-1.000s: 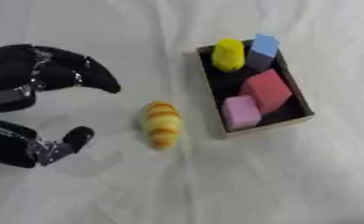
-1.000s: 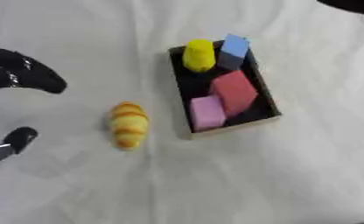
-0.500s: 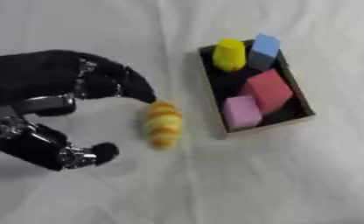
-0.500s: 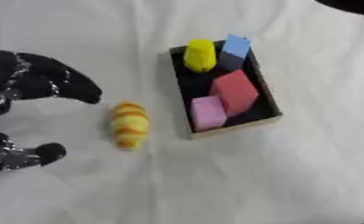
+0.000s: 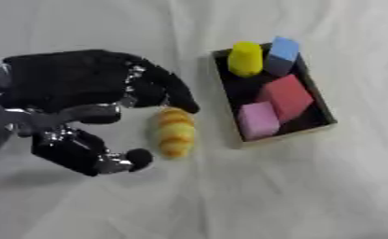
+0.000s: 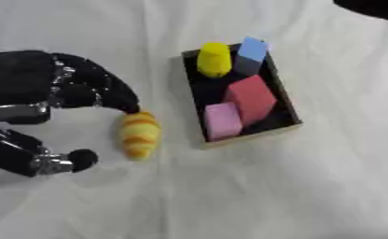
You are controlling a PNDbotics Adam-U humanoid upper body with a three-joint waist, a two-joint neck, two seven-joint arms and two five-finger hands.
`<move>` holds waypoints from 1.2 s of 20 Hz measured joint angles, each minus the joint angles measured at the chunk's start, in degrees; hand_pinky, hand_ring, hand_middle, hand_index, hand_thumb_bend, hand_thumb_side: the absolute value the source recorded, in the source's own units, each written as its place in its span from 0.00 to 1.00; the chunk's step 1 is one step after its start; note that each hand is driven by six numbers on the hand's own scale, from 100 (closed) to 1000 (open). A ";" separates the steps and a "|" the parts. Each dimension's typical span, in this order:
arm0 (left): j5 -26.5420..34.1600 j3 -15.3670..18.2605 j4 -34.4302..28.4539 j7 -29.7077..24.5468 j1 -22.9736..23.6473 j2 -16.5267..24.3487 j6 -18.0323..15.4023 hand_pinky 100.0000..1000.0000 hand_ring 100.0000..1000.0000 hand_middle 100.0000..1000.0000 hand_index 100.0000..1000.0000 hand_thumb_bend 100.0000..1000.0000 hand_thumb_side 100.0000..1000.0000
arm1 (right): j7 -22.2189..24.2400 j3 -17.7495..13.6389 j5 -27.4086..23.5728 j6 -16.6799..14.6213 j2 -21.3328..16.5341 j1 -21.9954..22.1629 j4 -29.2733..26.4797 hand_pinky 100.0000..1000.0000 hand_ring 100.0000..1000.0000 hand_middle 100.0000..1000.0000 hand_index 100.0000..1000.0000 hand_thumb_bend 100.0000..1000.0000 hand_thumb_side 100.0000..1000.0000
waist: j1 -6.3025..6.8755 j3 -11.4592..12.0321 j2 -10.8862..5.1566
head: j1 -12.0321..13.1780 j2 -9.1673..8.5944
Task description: Pick up objects on the table and place them in the box.
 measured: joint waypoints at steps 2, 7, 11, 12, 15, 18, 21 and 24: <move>-1.26 -0.15 0.00 -0.24 0.00 -0.48 0.62 0.83 0.82 0.79 0.90 0.20 0.00 | -0.07 0.01 0.00 -0.01 0.05 0.09 0.00 0.86 0.77 0.63 0.80 0.00 0.00 | 0.06 -0.03 0.00 | 0.03 0.00; -3.85 -0.47 0.00 -0.96 0.01 -1.54 1.98 0.83 0.82 0.80 0.89 0.23 0.00 | -0.24 0.04 0.00 0.10 0.53 0.36 0.00 0.85 0.77 0.63 0.79 0.00 0.00 | 0.28 -0.36 0.00 | 0.42 -0.02; -5.62 -0.68 0.00 -2.73 0.19 -1.99 2.92 0.84 0.83 0.81 0.88 0.29 0.00 | -0.30 0.07 -0.02 0.11 0.57 0.55 0.00 0.85 0.77 0.63 0.79 0.00 0.00 | 0.37 -0.76 0.00 | 0.86 -0.03; -6.07 -0.69 0.00 -3.31 0.30 -2.15 3.07 0.84 0.83 0.81 0.88 0.31 0.00 | -0.30 0.07 -0.02 0.11 0.61 0.56 0.00 0.85 0.77 0.63 0.79 0.00 0.00 | 0.37 -0.83 0.00 | 0.96 -0.03; -7.60 -1.02 0.00 -5.11 0.56 -2.22 3.46 0.84 0.83 0.81 0.89 0.34 0.00 | -0.35 0.07 -0.07 0.07 0.88 0.56 0.00 0.85 0.77 0.62 0.79 0.00 0.00 | 0.37 -0.96 0.00 | 1.28 -0.03; -9.55 -1.14 0.17 -6.20 0.62 -2.39 3.64 0.84 0.83 0.81 0.90 0.37 0.00 | -0.40 0.07 -0.36 0.02 0.98 0.56 0.00 0.85 0.77 0.62 0.78 0.00 0.00 | 0.37 -1.12 0.00 | 1.54 -0.03; -12.04 -1.48 1.35 -6.22 0.79 -3.08 3.27 0.84 0.82 0.81 0.93 0.39 0.00 | -0.52 0.08 -0.51 -0.10 1.00 0.56 0.00 0.85 0.76 0.62 0.78 0.00 0.00 | 0.37 -1.36 0.00 | 1.80 -0.04; -14.68 -1.75 3.03 -5.26 0.99 -3.75 2.31 0.84 0.82 0.80 0.91 0.40 0.00 | -0.59 0.11 -0.54 -0.17 1.06 0.59 0.00 0.85 0.76 0.62 0.78 0.00 0.00 | 0.37 -1.48 0.00 | 1.92 -0.09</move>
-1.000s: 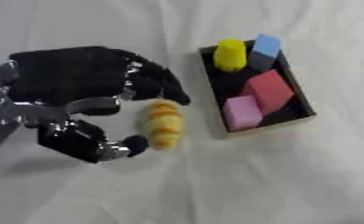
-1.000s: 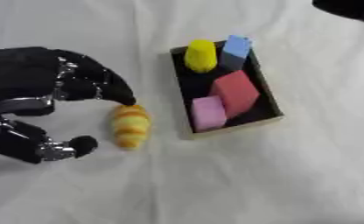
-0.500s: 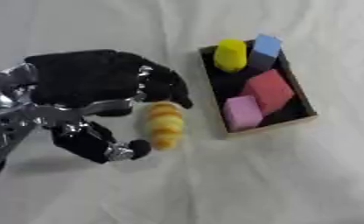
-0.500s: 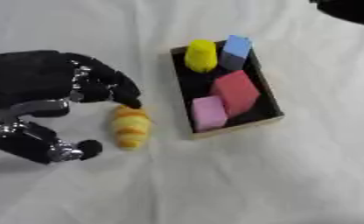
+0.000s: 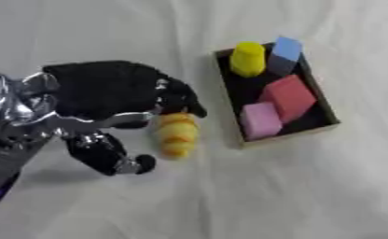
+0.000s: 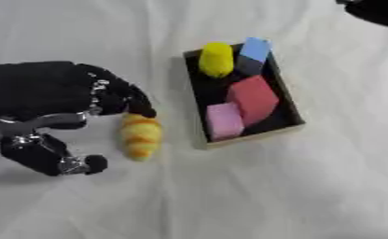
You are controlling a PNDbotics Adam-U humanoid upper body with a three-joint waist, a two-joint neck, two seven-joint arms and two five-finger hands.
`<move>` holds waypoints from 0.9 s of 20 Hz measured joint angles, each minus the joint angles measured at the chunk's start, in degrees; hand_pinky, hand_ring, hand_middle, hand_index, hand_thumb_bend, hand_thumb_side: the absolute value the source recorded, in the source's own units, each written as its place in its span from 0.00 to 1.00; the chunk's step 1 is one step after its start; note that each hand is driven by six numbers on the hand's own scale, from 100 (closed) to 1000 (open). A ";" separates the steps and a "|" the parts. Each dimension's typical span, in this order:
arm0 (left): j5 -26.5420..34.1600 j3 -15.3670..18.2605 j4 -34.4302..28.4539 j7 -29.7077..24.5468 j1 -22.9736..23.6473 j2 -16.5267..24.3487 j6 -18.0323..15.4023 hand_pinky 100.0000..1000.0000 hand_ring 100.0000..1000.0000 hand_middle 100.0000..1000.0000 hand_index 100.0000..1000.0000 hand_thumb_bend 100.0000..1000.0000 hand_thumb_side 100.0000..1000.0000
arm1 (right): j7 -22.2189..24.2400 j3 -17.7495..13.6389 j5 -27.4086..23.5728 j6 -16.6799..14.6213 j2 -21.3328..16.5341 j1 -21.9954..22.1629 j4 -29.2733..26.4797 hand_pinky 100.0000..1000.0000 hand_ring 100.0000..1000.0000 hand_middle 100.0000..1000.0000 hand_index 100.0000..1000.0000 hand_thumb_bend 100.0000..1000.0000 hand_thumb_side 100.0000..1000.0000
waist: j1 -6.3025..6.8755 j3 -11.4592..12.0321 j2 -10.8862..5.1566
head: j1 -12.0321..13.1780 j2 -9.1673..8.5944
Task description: Pick up objects on the table and place them in the box.
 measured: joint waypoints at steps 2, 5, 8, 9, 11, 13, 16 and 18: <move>-1.74 -0.14 1.06 0.93 0.00 -0.37 -0.69 0.83 0.82 0.80 0.90 0.39 0.00 | 0.00 0.15 -0.03 0.00 0.09 0.04 0.00 0.85 0.77 0.62 0.78 0.00 0.00 | 0.00 -0.17 0.00 | 0.09 -0.01; -4.43 -0.31 2.78 2.61 0.01 -1.07 -1.63 0.83 0.82 0.79 0.88 0.37 0.00 | 0.00 0.27 -0.15 0.00 0.40 0.25 0.00 0.85 0.77 0.62 0.78 0.00 0.00 | 0.00 -0.28 0.00 | 0.17 -0.02; -6.60 -0.41 4.78 4.11 0.02 -1.77 -2.58 0.83 0.82 0.80 0.87 0.36 0.00 | -0.02 0.28 -0.24 -0.02 0.43 0.47 0.00 0.85 0.76 0.62 0.78 0.00 0.00 | 0.17 -0.73 0.00 | 0.21 -0.02; -7.26 -0.52 5.41 4.50 0.03 -2.04 -2.91 0.83 0.82 0.80 0.87 0.36 0.00 | -0.03 0.28 -0.27 -0.03 0.44 0.47 0.00 0.85 0.76 0.61 0.78 0.00 0.00 | 0.26 -0.87 0.00 | 0.22 -0.02; -8.30 -0.67 6.67 5.13 0.03 -2.45 -3.50 0.83 0.82 0.80 0.86 0.37 0.00 | -0.03 0.28 -0.39 -0.03 0.48 0.49 0.00 0.85 0.77 0.61 0.78 0.00 0.00 | 0.37 -1.13 0.00 | 0.23 -0.03; -9.14 -0.69 7.94 5.69 0.04 -2.68 -4.07 0.83 0.83 0.80 0.85 0.38 0.00 | -0.02 0.30 -0.47 -0.04 0.51 0.43 0.00 0.86 0.77 0.61 0.78 0.00 0.00 | 0.38 -1.41 0.00 | 0.23 -0.04; -10.12 -0.81 9.70 6.30 0.14 -3.05 -4.83 0.83 0.82 0.80 0.85 0.38 0.00 | 0.05 0.34 -0.73 0.00 0.80 0.10 0.00 0.86 0.77 0.61 0.78 0.00 0.00 | 0.52 -1.65 0.00 | 0.19 -0.17; -10.48 -0.98 10.78 6.61 0.20 -3.23 -5.20 0.82 0.82 0.80 0.85 0.37 0.00 | 0.16 0.38 -0.91 0.10 0.98 -0.08 0.00 0.86 0.77 0.61 0.78 0.00 0.00 | 0.67 -1.66 0.01 | 0.19 -0.21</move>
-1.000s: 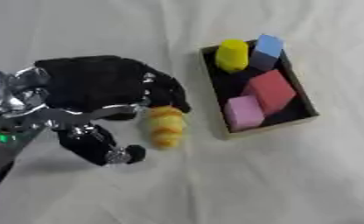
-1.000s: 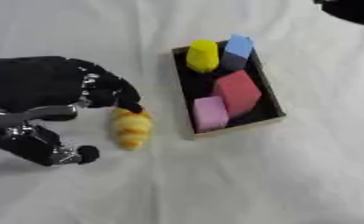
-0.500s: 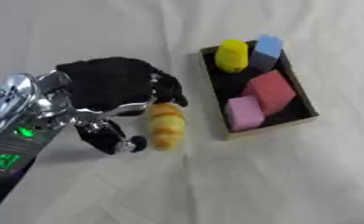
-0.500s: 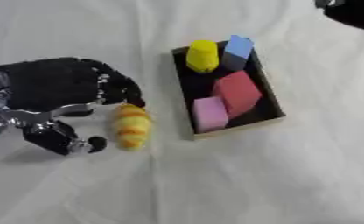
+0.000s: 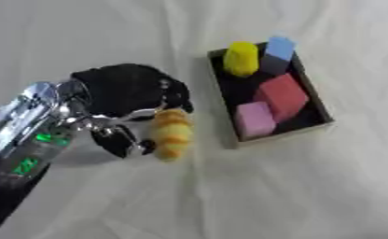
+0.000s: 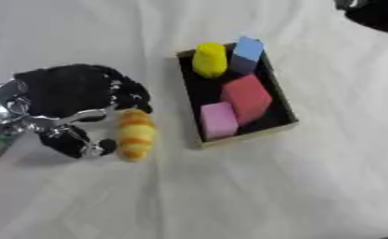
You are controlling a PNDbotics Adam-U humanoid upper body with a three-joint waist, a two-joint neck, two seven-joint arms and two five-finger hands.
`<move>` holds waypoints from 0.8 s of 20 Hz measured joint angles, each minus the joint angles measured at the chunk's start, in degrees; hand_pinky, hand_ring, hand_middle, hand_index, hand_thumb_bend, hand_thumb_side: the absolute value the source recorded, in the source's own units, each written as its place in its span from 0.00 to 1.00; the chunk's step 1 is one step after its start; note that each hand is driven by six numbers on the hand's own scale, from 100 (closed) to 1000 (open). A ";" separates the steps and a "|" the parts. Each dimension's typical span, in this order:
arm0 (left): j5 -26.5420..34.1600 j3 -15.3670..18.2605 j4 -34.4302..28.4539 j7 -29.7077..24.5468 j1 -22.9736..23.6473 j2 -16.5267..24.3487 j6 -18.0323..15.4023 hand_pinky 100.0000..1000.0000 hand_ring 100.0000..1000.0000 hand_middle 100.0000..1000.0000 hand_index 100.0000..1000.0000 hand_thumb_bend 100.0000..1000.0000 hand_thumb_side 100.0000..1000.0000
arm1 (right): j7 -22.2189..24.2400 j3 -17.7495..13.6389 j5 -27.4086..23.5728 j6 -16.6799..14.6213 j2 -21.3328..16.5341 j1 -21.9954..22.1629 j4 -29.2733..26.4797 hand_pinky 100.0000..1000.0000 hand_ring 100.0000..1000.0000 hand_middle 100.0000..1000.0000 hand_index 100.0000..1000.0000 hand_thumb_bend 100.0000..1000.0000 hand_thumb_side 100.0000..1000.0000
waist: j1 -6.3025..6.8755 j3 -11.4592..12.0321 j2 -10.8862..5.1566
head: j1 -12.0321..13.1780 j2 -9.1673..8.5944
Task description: Pick up objects on the table and place them in the box.
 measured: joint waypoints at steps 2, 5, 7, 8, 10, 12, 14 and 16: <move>-0.25 -0.06 1.01 0.31 0.17 -0.34 -0.31 0.82 0.82 0.79 0.85 0.37 0.00 | 0.13 0.08 -0.06 0.11 0.03 -0.01 0.00 0.86 0.77 0.61 0.78 0.00 0.00 | 0.03 -0.13 0.01 | 0.00 -0.02; -0.63 -0.11 2.35 0.63 0.31 -0.47 -0.70 0.80 0.81 0.77 0.82 0.40 0.00 | 0.18 0.11 -0.16 0.12 0.23 -0.01 0.00 0.86 0.77 0.61 0.78 0.00 0.00 | 0.06 -0.37 0.03 | 0.00 -0.15; -1.07 -0.32 3.27 0.78 0.32 -0.82 -0.99 0.80 0.80 0.77 0.82 0.38 0.00 | 0.20 0.12 -0.26 0.11 0.47 -0.01 0.00 0.86 0.77 0.61 0.78 0.00 0.00 | 0.06 -0.39 0.05 | 0.02 -0.24; -1.29 -0.39 3.74 0.91 0.33 -0.84 -1.14 0.80 0.80 0.77 0.82 0.38 0.00 | 0.22 0.12 -0.30 0.11 0.47 0.00 0.00 0.86 0.77 0.61 0.78 0.00 0.00 | 0.06 -0.44 0.05 | 0.05 -0.25; -1.95 -0.39 4.67 1.39 0.34 -1.08 -1.52 0.79 0.79 0.76 0.80 0.36 0.00 | 0.27 0.12 -0.42 0.14 0.49 0.00 0.00 0.86 0.77 0.61 0.78 0.00 0.00 | 0.06 -0.61 0.05 | 0.12 -0.26; -2.82 -0.40 5.60 2.25 0.38 -1.33 -1.84 0.78 0.77 0.74 0.79 0.32 0.00 | 0.29 0.12 -0.50 0.17 0.53 0.01 0.00 0.86 0.77 0.60 0.78 0.00 0.00 | 0.06 -0.75 0.05 | 0.15 -0.26; -3.47 -0.40 6.37 3.35 0.40 -1.44 -2.19 0.77 0.76 0.73 0.78 0.30 0.00 | 0.30 0.12 -0.53 0.17 0.61 0.01 0.00 0.86 0.77 0.60 0.78 0.00 0.00 | 0.06 -0.77 0.05 | 0.17 -0.26; -4.07 -0.41 7.02 4.37 0.40 -1.78 -2.56 0.76 0.76 0.72 0.76 0.25 0.00 | 0.30 0.11 -0.55 0.17 0.71 0.02 0.00 0.86 0.77 0.60 0.78 0.00 0.00 | 0.06 -0.82 0.05 | 0.18 -0.26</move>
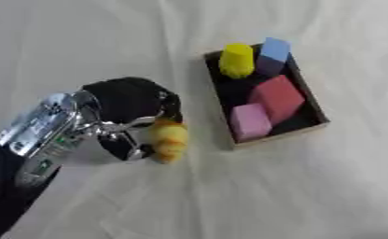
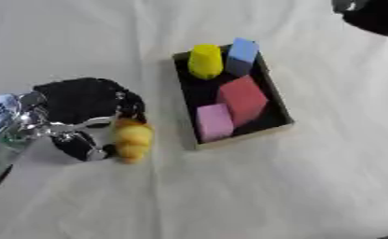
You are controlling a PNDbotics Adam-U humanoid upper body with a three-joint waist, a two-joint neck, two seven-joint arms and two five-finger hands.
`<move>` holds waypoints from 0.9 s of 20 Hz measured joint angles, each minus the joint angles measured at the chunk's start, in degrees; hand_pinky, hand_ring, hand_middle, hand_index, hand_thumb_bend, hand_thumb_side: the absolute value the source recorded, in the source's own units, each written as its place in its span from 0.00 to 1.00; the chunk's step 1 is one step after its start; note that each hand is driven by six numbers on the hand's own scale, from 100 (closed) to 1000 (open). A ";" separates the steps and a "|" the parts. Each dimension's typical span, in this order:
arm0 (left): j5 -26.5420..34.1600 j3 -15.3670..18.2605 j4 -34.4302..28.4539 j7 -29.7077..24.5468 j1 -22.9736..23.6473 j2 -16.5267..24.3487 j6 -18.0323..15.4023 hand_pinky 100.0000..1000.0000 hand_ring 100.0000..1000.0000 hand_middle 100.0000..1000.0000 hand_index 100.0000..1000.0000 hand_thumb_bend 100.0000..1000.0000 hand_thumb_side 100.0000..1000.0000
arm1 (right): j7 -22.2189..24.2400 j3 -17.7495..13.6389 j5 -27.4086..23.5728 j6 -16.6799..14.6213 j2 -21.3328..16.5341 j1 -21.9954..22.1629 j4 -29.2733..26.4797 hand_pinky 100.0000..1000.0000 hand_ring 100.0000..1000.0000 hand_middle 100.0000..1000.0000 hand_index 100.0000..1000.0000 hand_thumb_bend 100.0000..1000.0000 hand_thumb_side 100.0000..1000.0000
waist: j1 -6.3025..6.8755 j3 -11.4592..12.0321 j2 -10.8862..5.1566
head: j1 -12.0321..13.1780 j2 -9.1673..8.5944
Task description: Pick up objects on the table and place them in the box.
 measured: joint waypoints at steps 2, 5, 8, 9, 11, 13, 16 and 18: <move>-0.41 -0.05 0.52 0.92 0.02 -0.07 -0.36 0.75 0.75 0.70 0.74 0.20 0.00 | 0.00 -0.01 -0.01 0.00 0.21 0.02 0.00 0.86 0.77 0.60 0.78 0.00 0.00 | 0.00 -0.07 0.00 | 0.01 0.00; -0.85 -0.31 1.00 2.13 0.07 -0.10 -0.70 0.72 0.71 0.66 0.71 0.19 0.00 | -0.04 -0.02 -0.03 0.04 0.28 0.05 0.00 0.86 0.77 0.60 0.78 0.00 0.00 | 0.00 -0.08 0.00 | 0.01 0.00; -1.67 -0.32 1.10 3.35 0.12 -0.33 -0.95 0.70 0.66 0.60 0.66 0.20 0.00 | -0.09 -0.04 -0.05 0.09 0.31 0.08 0.00 0.86 0.77 0.60 0.78 0.00 0.00 | 0.00 -0.10 0.00 | 0.01 0.00; -2.10 -0.32 1.13 3.93 0.14 -0.45 -1.10 0.69 0.64 0.57 0.63 0.18 0.00 | -0.09 -0.04 -0.05 0.09 0.32 0.10 0.00 0.86 0.77 0.60 0.78 0.00 0.00 | 0.00 -0.10 0.00 | 0.02 0.00; -3.01 -0.33 1.41 5.88 0.48 -0.53 -1.34 0.68 0.59 0.53 0.58 0.11 0.00 | -0.10 -0.11 -0.15 0.10 0.33 0.29 0.00 0.86 0.77 0.60 0.78 0.00 0.00 | 0.00 -0.15 0.00 | 0.03 0.01; -3.78 -0.36 1.71 8.92 1.01 -0.56 -1.46 0.67 0.57 0.50 0.54 0.07 0.00 | -0.10 -0.22 -0.22 0.10 0.36 0.54 0.00 0.86 0.77 0.60 0.78 0.00 0.00 | 0.00 -0.24 0.00 | 0.03 0.01; -3.96 -0.68 1.50 12.83 1.65 -0.55 -1.60 0.66 0.56 0.48 0.52 0.04 0.00 | -0.18 -0.26 -0.25 0.17 0.55 0.62 0.00 0.86 0.77 0.60 0.78 0.00 0.00 | 0.00 -0.22 0.00 | 0.00 0.01; -3.89 -0.70 -0.15 13.78 1.70 -0.46 -1.53 0.66 0.56 0.48 0.52 0.04 0.00 | -0.34 -0.29 -0.25 0.29 0.62 1.02 0.00 0.86 0.76 0.60 0.78 0.00 0.00 | 0.00 -0.14 0.00 | -0.06 0.01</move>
